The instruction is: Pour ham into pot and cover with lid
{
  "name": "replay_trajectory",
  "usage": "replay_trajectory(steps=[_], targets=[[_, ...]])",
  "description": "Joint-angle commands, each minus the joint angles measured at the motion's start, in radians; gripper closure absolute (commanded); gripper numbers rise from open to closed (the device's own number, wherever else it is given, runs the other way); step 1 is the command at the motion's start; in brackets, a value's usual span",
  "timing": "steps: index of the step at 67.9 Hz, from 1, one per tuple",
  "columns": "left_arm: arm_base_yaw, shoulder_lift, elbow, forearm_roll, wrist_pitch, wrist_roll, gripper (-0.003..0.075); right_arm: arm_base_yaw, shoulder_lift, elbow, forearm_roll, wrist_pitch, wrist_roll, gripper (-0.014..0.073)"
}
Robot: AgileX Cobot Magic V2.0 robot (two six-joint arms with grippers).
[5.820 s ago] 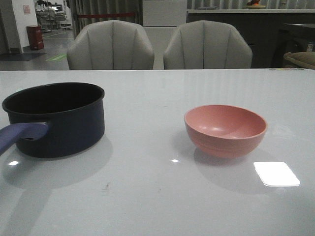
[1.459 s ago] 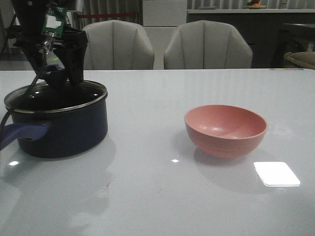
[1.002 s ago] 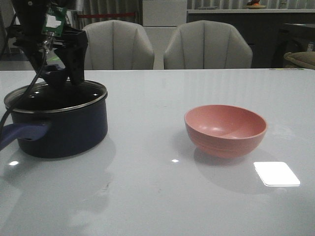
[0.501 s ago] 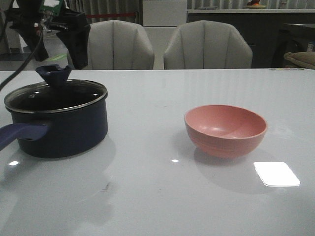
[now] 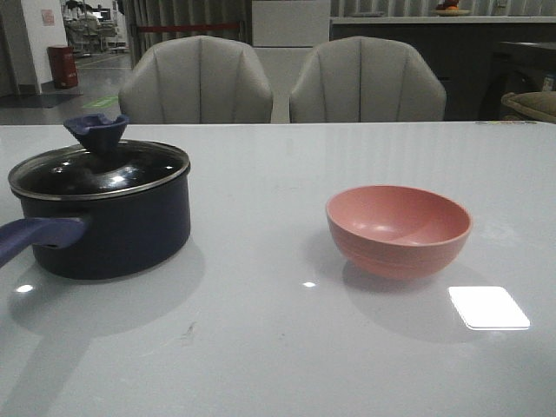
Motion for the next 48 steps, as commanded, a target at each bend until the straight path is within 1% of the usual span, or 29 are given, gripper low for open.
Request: replay_trajectory(steps=[1, 9, 20, 25, 28, 29, 32, 33, 36, 37, 38, 43, 44, 45, 48], targets=[[-0.007, -0.138, 0.075, -0.02, -0.054, 0.0, 0.0041, -0.002, 0.008, -0.029, 0.001, -0.088, -0.003, 0.0428], [-0.007, -0.283, 0.22, -0.02, -0.153, 0.0, 0.0041, -0.002, 0.008, -0.029, 0.001, -0.088, -0.003, 0.0428], [-0.007, -0.486, 0.426, -0.008, -0.333, 0.0, 0.0041, -0.002, 0.008, -0.029, 0.001, -0.088, -0.003, 0.0428], [-0.007, -0.604, 0.546, -0.008, -0.418, 0.0, 0.0041, -0.002, 0.008, -0.029, 0.001, -0.088, -0.003, 0.0428], [-0.007, -0.641, 0.582, -0.008, -0.446, 0.0, 0.0041, -0.002, 0.008, -0.029, 0.001, -0.088, -0.003, 0.0428], [-0.007, -0.676, 0.62, -0.008, -0.482, 0.0, 0.0041, -0.002, 0.008, -0.029, 0.001, -0.088, -0.003, 0.0428], [-0.007, -0.715, 0.666, -0.008, -0.51, 0.0, 0.0041, -0.002, 0.008, -0.029, 0.001, -0.088, -0.003, 0.0428], [-0.007, -0.766, 0.704, -0.008, -0.538, 0.0, 0.0041, -0.002, 0.008, -0.029, 0.001, -0.088, -0.003, 0.0428], [-0.007, -0.807, 0.741, -0.008, -0.565, 0.0, 0.0041, -0.002, 0.008, -0.029, 0.001, -0.088, -0.003, 0.0428], [-0.007, -0.849, 0.78, -0.008, -0.598, 0.0, 0.0041, -0.002, 0.008, -0.029, 0.001, -0.088, -0.003, 0.0428], [-0.007, -0.849, 0.78, -0.008, -0.598, 0.0, 0.0041, -0.002, 0.008, -0.029, 0.001, -0.088, -0.003, 0.0428], [-0.007, -0.977, 0.902, -0.008, -0.668, 0.0, 0.0041, -0.002, 0.008, -0.029, 0.001, -0.088, -0.003, 0.0428], [-0.007, -0.988, 0.902, -0.008, -0.674, 0.0, 0.0041, -0.002, 0.008, -0.029, 0.001, -0.088, -0.003, 0.0428], [-0.007, -1.031, 0.939, -0.008, -0.691, 0.0, 0.0041, -0.002, 0.008, -0.029, 0.001, -0.088, -0.003, 0.0428], [-0.007, -1.084, 0.984, -0.008, -0.719, 0.0, 0.0041, -0.002, 0.008, -0.029, 0.001, -0.088, -0.003, 0.0428]])
